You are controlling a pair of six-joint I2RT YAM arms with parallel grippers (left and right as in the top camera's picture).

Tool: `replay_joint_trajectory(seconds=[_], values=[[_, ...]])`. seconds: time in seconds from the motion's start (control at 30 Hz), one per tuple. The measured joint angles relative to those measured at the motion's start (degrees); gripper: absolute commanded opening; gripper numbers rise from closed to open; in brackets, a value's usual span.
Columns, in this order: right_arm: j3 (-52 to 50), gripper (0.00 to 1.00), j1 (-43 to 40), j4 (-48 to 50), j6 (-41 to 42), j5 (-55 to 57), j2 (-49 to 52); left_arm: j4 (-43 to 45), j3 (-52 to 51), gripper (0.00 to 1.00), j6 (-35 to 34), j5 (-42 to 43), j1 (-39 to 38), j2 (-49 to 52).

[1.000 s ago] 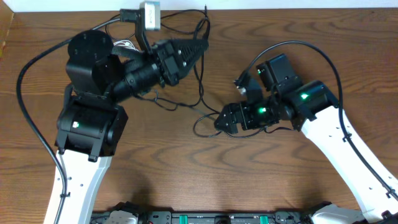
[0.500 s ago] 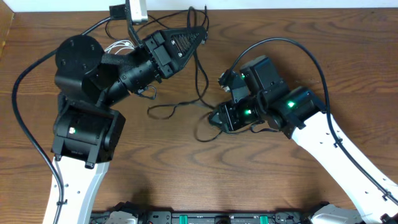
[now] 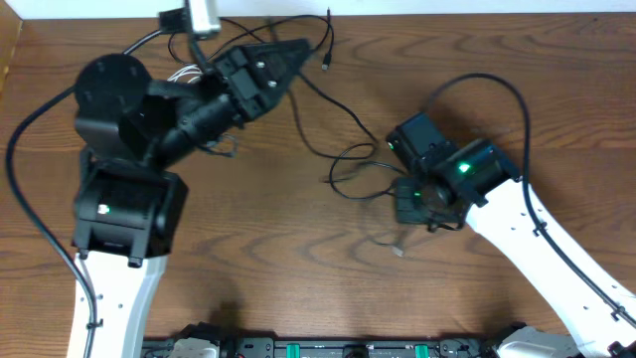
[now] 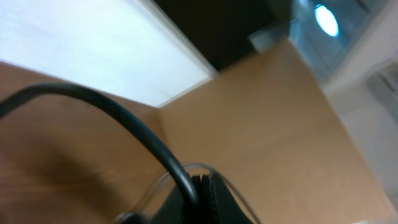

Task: Untangle cables

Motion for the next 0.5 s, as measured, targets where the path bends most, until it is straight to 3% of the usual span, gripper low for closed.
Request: replay_joint_trajectory(seconds=[0.23,0.5], values=[[0.0,0.01,-7.4,-6.7,8.7,9.6,0.0,-19.9,0.0,0.07,3.7,-3.1,14.4,0.0],[0.0,0.01,-14.1,-6.9,10.6,9.8,0.0,-32.3,0.0,0.08,11.5,-6.8,23.8,0.0]])
